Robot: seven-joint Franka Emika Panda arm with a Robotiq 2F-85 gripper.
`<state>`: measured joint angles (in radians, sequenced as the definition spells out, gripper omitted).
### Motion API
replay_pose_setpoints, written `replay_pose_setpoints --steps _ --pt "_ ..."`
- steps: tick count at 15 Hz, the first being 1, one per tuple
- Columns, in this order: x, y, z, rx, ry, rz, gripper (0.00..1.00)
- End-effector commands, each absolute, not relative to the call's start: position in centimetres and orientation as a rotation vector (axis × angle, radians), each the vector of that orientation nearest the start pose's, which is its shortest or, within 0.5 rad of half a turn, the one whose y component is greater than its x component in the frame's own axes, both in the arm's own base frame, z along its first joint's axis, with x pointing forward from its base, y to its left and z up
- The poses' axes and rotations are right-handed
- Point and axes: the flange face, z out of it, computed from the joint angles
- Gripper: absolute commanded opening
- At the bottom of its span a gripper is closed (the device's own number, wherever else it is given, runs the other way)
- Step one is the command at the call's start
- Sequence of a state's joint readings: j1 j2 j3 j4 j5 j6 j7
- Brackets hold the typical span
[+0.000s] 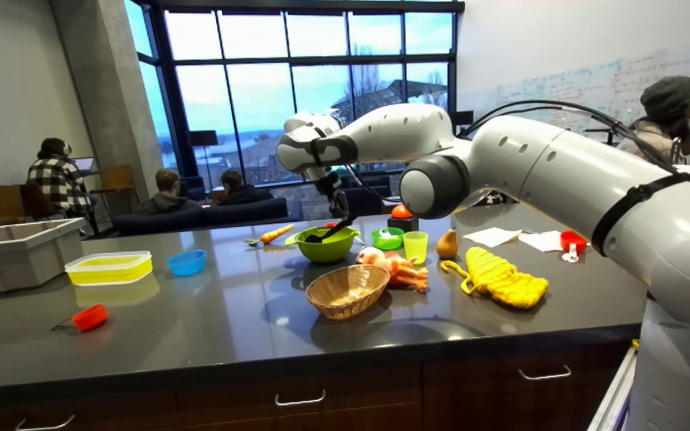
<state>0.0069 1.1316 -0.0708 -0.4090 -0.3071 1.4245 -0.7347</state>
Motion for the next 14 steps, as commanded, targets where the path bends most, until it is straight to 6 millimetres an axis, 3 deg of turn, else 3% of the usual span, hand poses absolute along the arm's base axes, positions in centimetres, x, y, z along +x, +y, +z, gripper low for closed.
replay_pose_setpoints --steps 1,7,10,14 --pt "77.4 -3.9 39.7 -3.214 -1.106 0.356 0.01" --pt "76.7 -7.3 42.4 -3.259 -0.834 0.250 0.01" --pt "76.5 -9.3 42.7 -3.262 -0.762 0.241 0.01" --pt "75.4 -10.8 42.3 -3.228 -0.741 0.356 0.01"
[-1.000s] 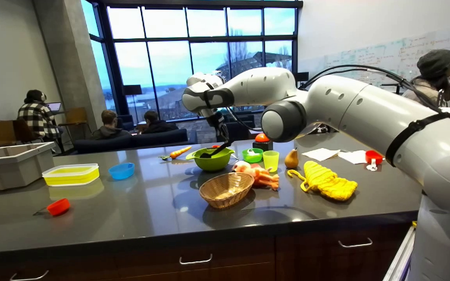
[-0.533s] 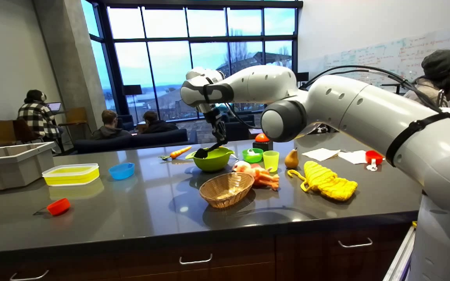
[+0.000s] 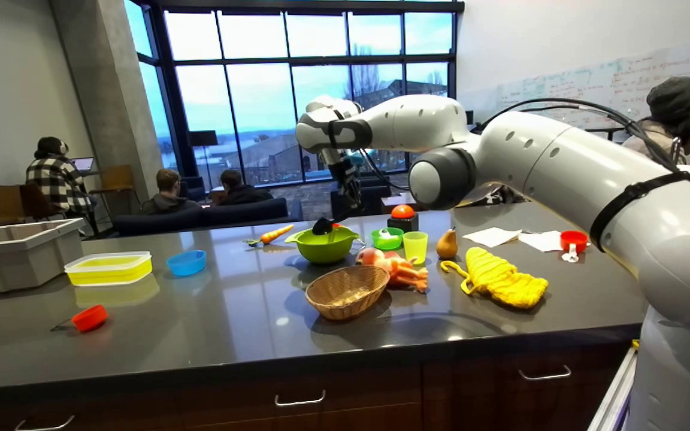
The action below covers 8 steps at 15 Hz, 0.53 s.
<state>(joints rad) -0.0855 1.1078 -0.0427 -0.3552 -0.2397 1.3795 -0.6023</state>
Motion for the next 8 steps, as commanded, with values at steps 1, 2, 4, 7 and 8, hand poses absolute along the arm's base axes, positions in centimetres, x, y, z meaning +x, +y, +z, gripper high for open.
replay_pose_setpoints --steps 1,2,4,7,8 --pt "75.0 -10.9 42.3 -3.219 -0.744 0.401 0.01" --pt "74.6 -11.0 42.4 -3.210 -0.747 0.453 0.01" --pt "73.7 -11.2 42.7 -3.194 -0.742 0.545 0.01" --pt "72.9 -11.1 43.1 -3.178 -0.726 0.631 0.01" --pt "72.7 -11.1 43.0 -3.168 -0.722 0.654 0.01"
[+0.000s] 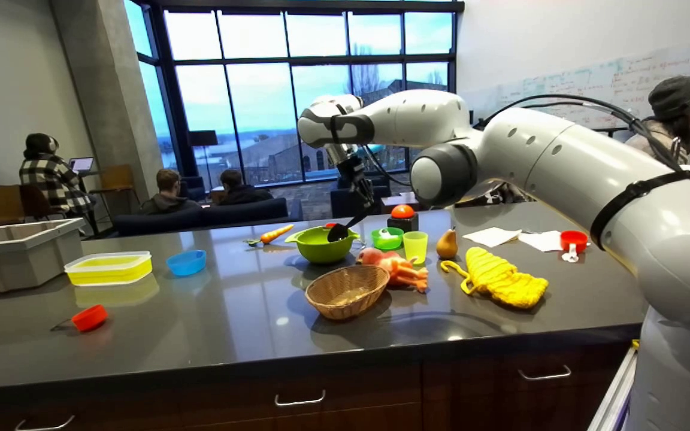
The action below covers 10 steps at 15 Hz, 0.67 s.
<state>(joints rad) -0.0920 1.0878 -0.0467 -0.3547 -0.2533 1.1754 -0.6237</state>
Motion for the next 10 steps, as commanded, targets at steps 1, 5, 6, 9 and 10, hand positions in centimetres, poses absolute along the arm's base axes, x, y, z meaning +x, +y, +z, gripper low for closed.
replay_pose_setpoints --steps 1,5,6,9,10 --pt "72.6 -11.2 42.7 -3.161 -0.720 0.678 0.01" --pt "72.5 -10.8 41.4 -3.128 -0.750 0.747 0.01" --pt "72.5 -10.7 41.2 -3.122 -0.763 0.756 0.01" --pt "72.6 -10.1 40.7 -3.111 -0.800 0.782 0.01" --pt "72.7 -9.9 40.7 -3.113 -0.812 0.786 0.01"
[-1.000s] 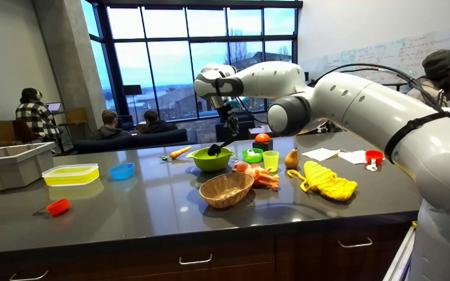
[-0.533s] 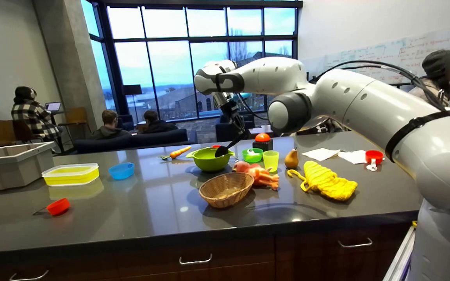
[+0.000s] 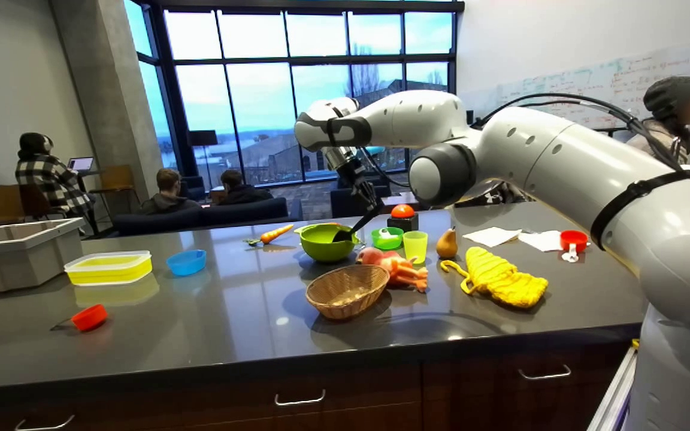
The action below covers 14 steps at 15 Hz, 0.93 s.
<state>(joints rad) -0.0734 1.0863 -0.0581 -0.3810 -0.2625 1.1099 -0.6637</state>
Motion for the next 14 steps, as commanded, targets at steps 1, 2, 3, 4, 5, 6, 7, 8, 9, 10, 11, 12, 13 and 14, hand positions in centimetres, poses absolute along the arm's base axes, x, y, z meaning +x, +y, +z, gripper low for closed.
replay_pose_setpoints --steps 1,2,3,4,5,6,7,8,9,10,11,12,13,14 --pt "72.7 -9.8 40.6 -3.115 -0.820 0.791 0.01" --pt "72.8 -9.8 40.6 -3.119 -0.827 0.795 0.01" --pt "72.8 -9.8 40.6 -3.126 -0.833 0.795 0.01" --pt "72.9 -9.8 40.5 -3.133 -0.838 0.801 0.01" --pt "72.9 -9.9 40.6 -3.140 -0.844 0.802 0.01" --pt "73.0 -10.0 40.6 -3.144 -0.847 0.805 0.01" --pt "73.0 -10.1 40.6 -3.149 -0.853 0.810 0.01" --pt "73.0 -10.2 40.6 -3.154 -0.860 0.814 0.01" --pt "73.1 -10.3 40.6 -3.154 -0.867 0.812 0.01" --pt "73.1 -10.4 40.6 -3.145 -0.874 0.795 0.01" --pt "73.2 -10.4 40.7 -3.148 -0.880 0.778 0.01" --pt "73.4 -10.2 40.9 -3.157 -0.890 0.753 0.01" --pt "73.6 -10.0 41.3 -3.166 -0.905 0.721 0.01" --pt "73.7 -9.9 41.6 -3.178 -0.910 0.701 0.01"
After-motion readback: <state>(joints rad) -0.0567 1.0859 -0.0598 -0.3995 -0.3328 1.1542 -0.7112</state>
